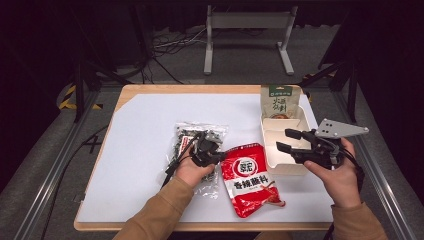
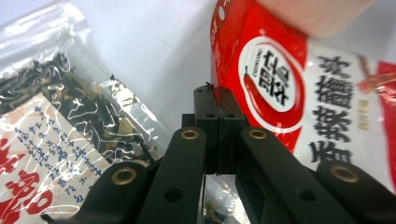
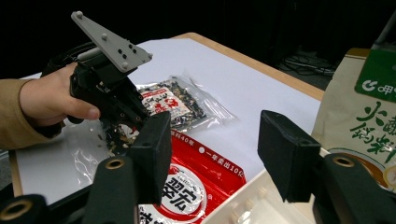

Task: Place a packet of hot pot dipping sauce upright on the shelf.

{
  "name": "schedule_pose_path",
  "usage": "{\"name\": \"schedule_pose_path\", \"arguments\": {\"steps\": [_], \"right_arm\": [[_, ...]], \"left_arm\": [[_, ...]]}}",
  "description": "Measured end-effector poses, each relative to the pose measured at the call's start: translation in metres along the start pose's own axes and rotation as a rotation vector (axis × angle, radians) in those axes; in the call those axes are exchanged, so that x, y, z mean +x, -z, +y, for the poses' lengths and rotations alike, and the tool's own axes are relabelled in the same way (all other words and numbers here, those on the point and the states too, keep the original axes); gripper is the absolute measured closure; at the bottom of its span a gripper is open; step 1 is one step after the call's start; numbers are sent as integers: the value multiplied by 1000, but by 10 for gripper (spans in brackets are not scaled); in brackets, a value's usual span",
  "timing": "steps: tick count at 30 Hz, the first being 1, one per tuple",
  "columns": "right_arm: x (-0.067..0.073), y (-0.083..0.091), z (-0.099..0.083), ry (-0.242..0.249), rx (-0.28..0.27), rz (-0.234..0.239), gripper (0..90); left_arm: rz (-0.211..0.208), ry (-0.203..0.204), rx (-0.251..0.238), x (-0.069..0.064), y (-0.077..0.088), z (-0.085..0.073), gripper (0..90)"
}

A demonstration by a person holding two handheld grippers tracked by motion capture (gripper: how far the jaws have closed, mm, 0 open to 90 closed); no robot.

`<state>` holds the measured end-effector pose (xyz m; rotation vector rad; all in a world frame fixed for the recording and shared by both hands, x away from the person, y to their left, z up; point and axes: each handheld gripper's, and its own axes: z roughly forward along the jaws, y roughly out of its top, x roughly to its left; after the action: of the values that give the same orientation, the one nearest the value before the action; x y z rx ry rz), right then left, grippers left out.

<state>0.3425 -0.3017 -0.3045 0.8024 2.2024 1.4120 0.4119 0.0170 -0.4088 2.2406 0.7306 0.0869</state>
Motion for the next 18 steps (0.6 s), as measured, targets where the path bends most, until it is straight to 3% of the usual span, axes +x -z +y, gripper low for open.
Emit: {"name": "schedule_pose_path", "arguments": {"steps": [5, 10, 15, 18], "right_arm": [[1, 5, 2, -8, -7, 28, 489], [2, 8, 4, -21, 20, 55, 536], [2, 7, 6, 32, 64, 60, 525], [2, 6, 3, 28, 83, 65, 499]], "left_arm": [[-11, -12, -53, -8, 18, 3, 900], [-23, -30, -94, -18, 36, 5, 900], [-28, -57, -149, -28, 52, 7, 900], [-26, -85, -191, -35, 67, 9, 900]]}}
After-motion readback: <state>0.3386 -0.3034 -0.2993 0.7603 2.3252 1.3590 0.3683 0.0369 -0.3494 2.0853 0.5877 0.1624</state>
